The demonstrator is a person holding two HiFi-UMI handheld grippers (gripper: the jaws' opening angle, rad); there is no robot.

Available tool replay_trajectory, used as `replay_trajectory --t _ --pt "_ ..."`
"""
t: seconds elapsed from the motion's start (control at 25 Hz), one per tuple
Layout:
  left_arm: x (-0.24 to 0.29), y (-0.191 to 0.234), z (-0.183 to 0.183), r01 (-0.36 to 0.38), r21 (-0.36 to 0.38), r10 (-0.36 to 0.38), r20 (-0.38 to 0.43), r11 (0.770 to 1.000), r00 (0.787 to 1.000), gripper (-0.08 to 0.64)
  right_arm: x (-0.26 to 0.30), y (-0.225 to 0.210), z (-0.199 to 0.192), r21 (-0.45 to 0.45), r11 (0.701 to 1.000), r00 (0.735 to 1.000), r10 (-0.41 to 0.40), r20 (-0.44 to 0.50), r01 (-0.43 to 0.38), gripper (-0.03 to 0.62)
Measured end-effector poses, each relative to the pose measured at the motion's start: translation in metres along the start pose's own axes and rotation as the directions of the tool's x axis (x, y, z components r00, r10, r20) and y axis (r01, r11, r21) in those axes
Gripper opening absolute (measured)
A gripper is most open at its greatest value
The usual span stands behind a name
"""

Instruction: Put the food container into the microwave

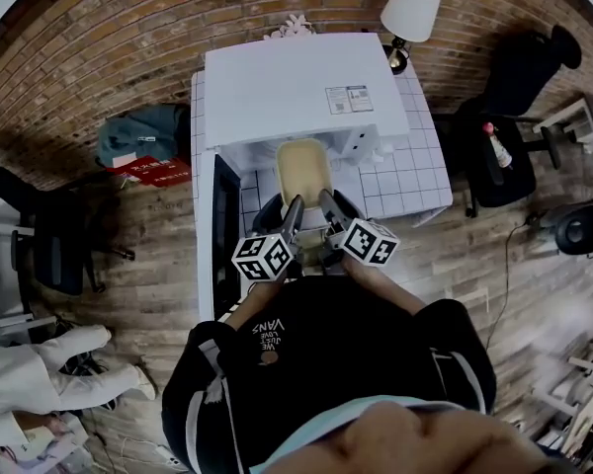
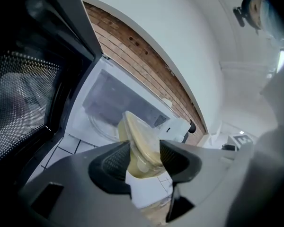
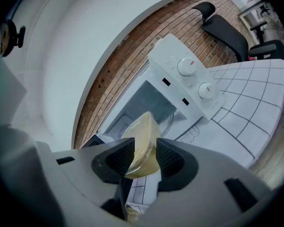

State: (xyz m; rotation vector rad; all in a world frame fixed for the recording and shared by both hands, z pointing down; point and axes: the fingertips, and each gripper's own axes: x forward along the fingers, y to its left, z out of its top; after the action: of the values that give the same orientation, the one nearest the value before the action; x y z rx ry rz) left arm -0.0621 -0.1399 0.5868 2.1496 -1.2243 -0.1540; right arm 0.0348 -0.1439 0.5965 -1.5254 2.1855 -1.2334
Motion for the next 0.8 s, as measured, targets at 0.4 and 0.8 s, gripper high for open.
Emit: replay_trajectory --t 0.4,0.8 --pt "0.026 0.009 0.004 -0.084 -0.026 0.084 0.028 0.996 0.996 0.201 0.030 -0.011 0.016 -0.020 0.999 0.996 0.037 -0.086 -0.039 0.124" --pt "0.039 0.024 -0.002 -0.137 -0.043 0.138 0.020 0.990 0.990 0.201 0.051 -0.023 0.013 -0.039 0.997 0.984 0.053 -0.168 -0.060 0.124"
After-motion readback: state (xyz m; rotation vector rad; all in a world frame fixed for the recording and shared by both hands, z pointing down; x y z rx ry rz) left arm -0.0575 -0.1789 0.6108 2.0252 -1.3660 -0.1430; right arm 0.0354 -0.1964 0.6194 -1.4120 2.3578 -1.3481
